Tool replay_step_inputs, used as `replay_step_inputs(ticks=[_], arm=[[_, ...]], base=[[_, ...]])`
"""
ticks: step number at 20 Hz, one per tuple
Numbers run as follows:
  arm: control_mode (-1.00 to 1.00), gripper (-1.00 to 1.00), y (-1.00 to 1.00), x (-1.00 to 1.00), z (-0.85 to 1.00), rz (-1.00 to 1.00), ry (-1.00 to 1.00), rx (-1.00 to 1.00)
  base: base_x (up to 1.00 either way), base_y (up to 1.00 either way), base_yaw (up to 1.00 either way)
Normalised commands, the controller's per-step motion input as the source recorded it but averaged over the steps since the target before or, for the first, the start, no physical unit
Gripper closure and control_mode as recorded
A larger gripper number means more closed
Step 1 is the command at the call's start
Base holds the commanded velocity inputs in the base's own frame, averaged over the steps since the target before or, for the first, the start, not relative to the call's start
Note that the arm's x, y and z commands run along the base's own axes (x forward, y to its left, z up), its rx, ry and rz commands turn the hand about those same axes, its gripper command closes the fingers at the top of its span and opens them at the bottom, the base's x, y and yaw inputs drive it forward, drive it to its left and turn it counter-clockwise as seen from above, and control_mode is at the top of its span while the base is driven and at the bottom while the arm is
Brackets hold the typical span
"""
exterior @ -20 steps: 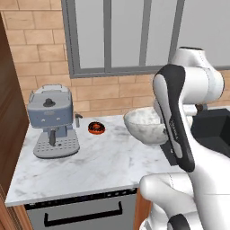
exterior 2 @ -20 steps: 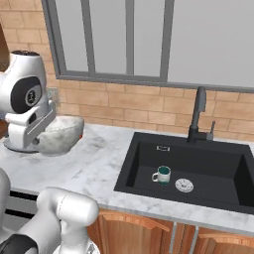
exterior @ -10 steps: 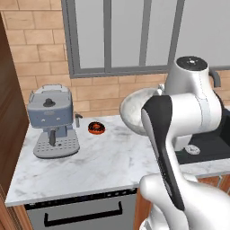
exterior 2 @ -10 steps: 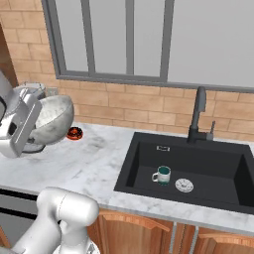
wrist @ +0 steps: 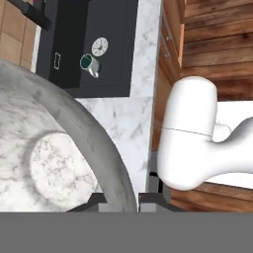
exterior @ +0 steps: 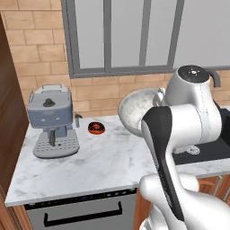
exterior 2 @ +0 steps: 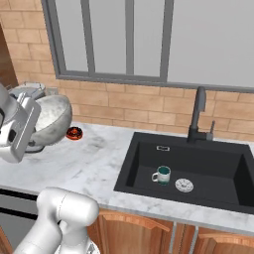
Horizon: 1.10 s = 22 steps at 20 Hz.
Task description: Pick the mug and place it in the sink. Pick the bowl and place it in the open cabinet and then close the cabinet.
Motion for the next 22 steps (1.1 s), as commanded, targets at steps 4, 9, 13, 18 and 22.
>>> replay_step_inputs(ticks=[4, 9, 13, 18, 22], arm=[[1.0, 1.0, 0.0, 0.0, 0.0, 0.0, 0.0, 0.0], [1.0, 1.0, 0.0, 0.0, 0.0, 0.0, 0.0, 0.0], [1.0, 1.0, 0.0, 0.0, 0.0, 0.0, 0.0, 0.0], [1.0, 1.0, 0.0, 0.0, 0.0, 0.0, 0.0, 0.0], [1.0, 1.0, 0.0, 0.0, 0.0, 0.0, 0.0, 0.0]], base=[[-0.42, -0.02, -0.07], [-0.59, 0.02, -0.07], [-1.0, -0.06, -0.09], [-1.0, 0.0, -0.15], [-1.0, 0.0, -0.19]])
